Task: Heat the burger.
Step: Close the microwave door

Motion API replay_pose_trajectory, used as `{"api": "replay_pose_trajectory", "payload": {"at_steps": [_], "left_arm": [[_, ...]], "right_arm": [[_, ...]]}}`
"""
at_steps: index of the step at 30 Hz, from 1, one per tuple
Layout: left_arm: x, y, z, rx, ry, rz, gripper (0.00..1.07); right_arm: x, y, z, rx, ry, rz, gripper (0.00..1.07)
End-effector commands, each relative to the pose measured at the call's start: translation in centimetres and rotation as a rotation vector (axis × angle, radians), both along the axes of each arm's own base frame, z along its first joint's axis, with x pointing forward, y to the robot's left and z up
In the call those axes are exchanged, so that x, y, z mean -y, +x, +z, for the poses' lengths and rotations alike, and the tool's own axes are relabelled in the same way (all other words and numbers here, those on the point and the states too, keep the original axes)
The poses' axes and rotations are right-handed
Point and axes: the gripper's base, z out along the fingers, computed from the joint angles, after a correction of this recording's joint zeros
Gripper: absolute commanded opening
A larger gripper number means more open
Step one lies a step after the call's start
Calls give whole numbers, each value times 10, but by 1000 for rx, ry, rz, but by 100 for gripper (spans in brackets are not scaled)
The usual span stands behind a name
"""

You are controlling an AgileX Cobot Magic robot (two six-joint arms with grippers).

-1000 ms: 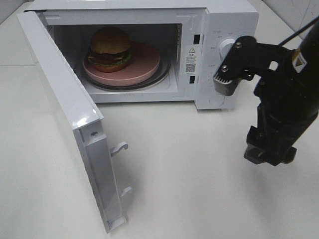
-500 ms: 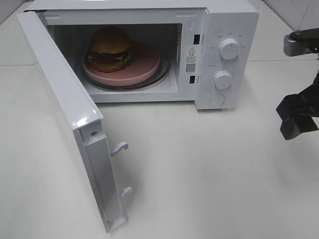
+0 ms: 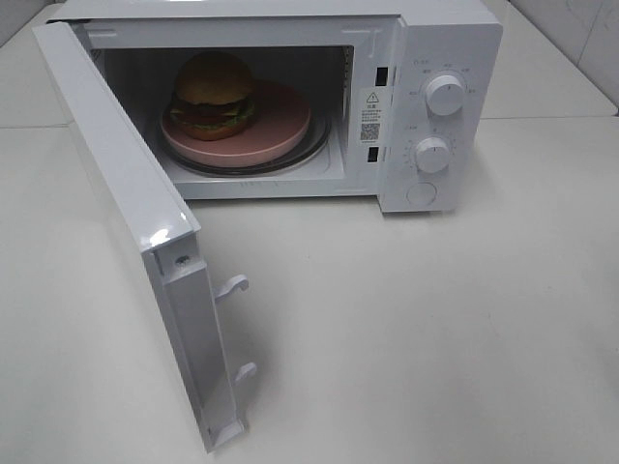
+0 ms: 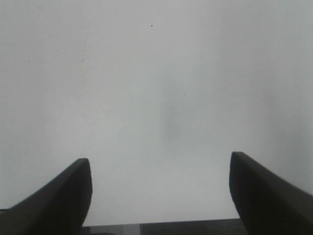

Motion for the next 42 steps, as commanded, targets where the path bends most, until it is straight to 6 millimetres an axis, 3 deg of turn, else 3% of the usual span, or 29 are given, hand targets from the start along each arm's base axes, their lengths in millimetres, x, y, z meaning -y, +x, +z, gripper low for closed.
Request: {"api": "replay_pose_trajectory", "payload": {"at_steps": [1, 2, 4, 11, 12, 20, 37, 42], "left_arm": [[0, -3, 0, 17, 2, -3, 102], [0, -3, 0, 17, 2, -3, 102], [0, -3, 0, 17, 2, -3, 102], [0, -3, 0, 17, 2, -3, 102], [0, -3, 0, 17, 2, -3, 102], [0, -3, 0, 17, 2, -3, 102], [0, -3, 0, 17, 2, -3, 102], [0, -3, 0, 15, 5, -4, 102]], "right_arm": [[4, -38, 6, 68, 24, -15, 76], [4, -38, 6, 68, 24, -15, 76], [6, -59, 11, 147, 42, -17, 76], [11, -96, 21, 292, 56, -14, 76], [12, -109, 24, 347, 63, -13, 76], [14, -144, 22, 555, 102, 12, 76], [19, -180, 24, 792, 121, 18, 75], [18, -180, 24, 789, 121, 27, 75]]}}
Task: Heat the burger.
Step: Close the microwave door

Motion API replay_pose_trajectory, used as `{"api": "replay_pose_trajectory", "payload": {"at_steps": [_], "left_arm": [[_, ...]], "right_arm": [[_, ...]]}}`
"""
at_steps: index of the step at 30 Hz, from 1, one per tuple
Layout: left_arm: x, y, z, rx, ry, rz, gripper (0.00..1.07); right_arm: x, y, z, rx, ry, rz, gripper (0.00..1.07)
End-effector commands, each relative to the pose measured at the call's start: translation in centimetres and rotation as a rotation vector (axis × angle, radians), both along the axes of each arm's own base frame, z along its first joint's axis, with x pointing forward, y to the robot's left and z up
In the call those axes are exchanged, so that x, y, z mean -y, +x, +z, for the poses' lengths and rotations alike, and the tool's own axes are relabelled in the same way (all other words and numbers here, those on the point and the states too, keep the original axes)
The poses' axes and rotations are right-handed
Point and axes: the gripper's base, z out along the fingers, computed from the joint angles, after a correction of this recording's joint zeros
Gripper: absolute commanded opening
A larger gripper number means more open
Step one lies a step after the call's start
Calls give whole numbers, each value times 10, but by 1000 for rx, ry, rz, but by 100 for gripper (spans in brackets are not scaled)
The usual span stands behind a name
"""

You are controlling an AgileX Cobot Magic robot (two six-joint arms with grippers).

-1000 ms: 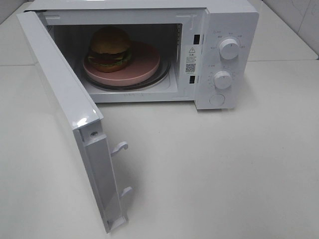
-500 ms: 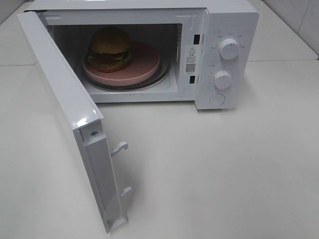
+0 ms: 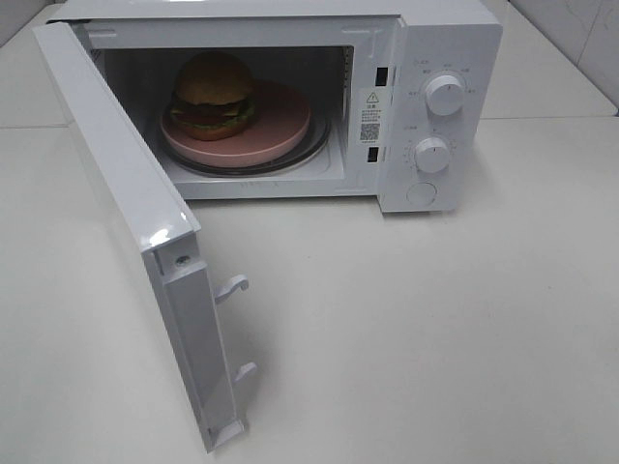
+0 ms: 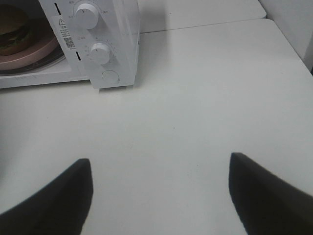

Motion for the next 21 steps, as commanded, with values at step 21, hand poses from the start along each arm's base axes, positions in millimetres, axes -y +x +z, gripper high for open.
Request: {"api": "replay_pose_trajectory", "payload": {"at_steps": [21], "left_arm": [[0, -2, 0, 11, 6, -5, 102]], "right_arm": [[0, -5, 0, 32, -75, -63, 80]]}}
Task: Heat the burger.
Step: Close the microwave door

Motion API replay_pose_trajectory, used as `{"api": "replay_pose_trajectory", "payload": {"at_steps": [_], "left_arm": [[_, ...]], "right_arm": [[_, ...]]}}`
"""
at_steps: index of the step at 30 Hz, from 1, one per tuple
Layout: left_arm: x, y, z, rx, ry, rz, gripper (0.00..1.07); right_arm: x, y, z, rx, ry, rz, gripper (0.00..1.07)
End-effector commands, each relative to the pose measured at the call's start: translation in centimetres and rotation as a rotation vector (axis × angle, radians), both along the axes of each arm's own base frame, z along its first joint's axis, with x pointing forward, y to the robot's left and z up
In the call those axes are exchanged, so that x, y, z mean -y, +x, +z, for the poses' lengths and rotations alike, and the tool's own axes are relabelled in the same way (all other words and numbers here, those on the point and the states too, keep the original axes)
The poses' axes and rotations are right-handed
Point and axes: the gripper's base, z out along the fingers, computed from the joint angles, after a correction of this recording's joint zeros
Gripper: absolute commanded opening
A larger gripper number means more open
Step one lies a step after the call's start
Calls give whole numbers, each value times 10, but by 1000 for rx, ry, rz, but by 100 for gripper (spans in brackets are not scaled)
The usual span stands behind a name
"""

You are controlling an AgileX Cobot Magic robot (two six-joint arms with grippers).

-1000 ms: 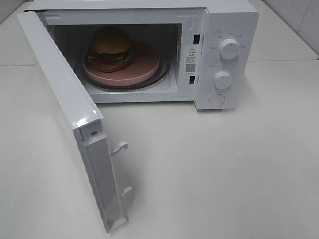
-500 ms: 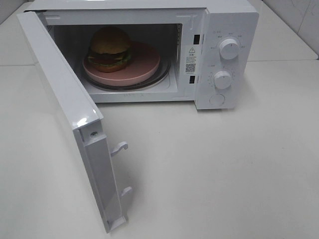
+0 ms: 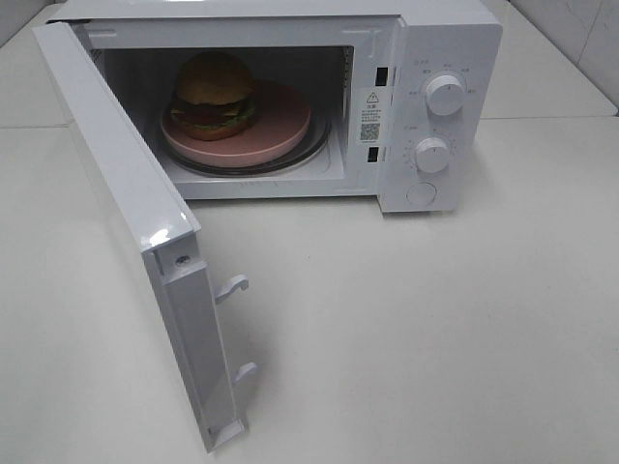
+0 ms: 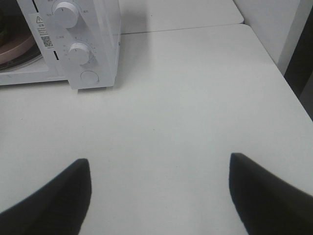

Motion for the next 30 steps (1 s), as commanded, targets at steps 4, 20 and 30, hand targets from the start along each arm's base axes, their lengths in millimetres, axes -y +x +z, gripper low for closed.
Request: {"api": "replay_pose_trajectory", "payload": {"at_steps": [4, 20, 30], "left_arm": [[0, -2, 0, 11, 3, -3, 102], [0, -2, 0, 11, 3, -3, 102], [0, -2, 0, 11, 3, -3, 102]], "right_arm": [[0, -4, 0, 32, -9, -10, 92], [-4, -4, 0, 31, -23, 44, 92], [-4, -4, 0, 34, -22, 45, 58]]}}
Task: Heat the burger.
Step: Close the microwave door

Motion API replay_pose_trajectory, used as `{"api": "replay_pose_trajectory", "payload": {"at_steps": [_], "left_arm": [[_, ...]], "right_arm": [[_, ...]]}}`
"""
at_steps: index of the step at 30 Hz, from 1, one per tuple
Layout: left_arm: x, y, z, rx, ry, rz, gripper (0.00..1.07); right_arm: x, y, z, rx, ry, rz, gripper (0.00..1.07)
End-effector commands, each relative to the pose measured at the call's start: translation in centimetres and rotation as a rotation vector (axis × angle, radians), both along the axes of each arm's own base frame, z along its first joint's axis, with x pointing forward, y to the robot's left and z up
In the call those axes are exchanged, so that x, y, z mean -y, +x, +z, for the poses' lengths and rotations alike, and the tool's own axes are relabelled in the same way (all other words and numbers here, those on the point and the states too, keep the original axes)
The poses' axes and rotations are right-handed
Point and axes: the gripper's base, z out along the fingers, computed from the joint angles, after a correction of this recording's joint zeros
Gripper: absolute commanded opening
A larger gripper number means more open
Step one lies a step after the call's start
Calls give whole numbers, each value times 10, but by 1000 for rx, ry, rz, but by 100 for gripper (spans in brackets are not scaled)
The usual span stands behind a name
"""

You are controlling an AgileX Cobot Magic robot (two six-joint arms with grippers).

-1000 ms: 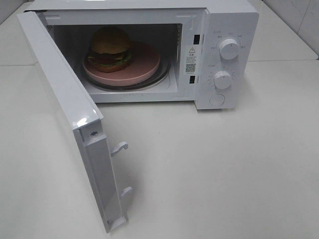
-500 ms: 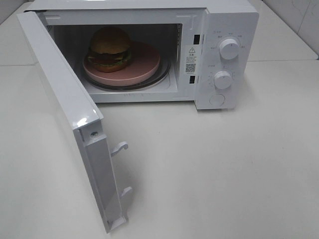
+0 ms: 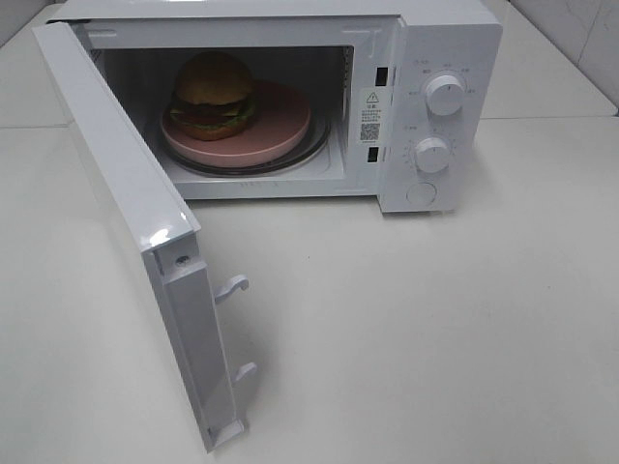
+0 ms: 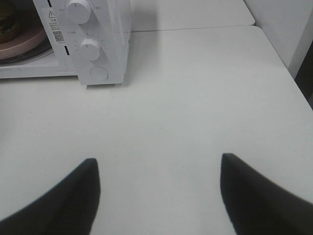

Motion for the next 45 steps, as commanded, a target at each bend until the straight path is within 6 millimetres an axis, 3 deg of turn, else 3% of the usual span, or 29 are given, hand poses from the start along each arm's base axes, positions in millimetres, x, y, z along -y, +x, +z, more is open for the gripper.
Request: {"api": "replay_pose_trajectory", "payload": {"at_steps": [1, 3, 11, 24, 29, 33, 38, 40, 42, 43, 44, 45], "left_arm": [[0, -2, 0, 11, 3, -3, 102], [0, -2, 0, 11, 3, -3, 102], [0, -2, 0, 11, 3, -3, 102], [0, -2, 0, 13, 1, -2, 102], [2, 2, 17, 103, -34, -10, 102], [1, 18, 31, 230, -29, -8, 102], [1, 37, 33, 286, -29, -5, 100], [0, 59, 26, 308, -17, -7, 88], [0, 63, 22, 306, -8, -9, 82], [-1, 72, 15, 315, 26, -18, 59], [-1, 72, 15, 315, 26, -18, 59], [-1, 77, 12, 327, 30, -18, 42]], "right_arm": [[0, -4, 1, 38, -9, 2, 58], [0, -4, 1, 38, -9, 2, 49], [0, -4, 1, 38, -9, 2, 38], [0, -4, 1, 38, -9, 2, 38], [0, -4, 1, 38, -9, 2, 38], [0, -4, 1, 38, -9, 2, 38], [0, -4, 1, 38, -9, 2, 38], [0, -4, 1, 38, -9, 2, 38], [0, -4, 1, 38, -9, 2, 38], [0, -4, 1, 38, -9, 2, 38], [0, -4, 1, 38, -9, 2, 38], [0, -4, 1, 38, -9, 2, 38]]}}
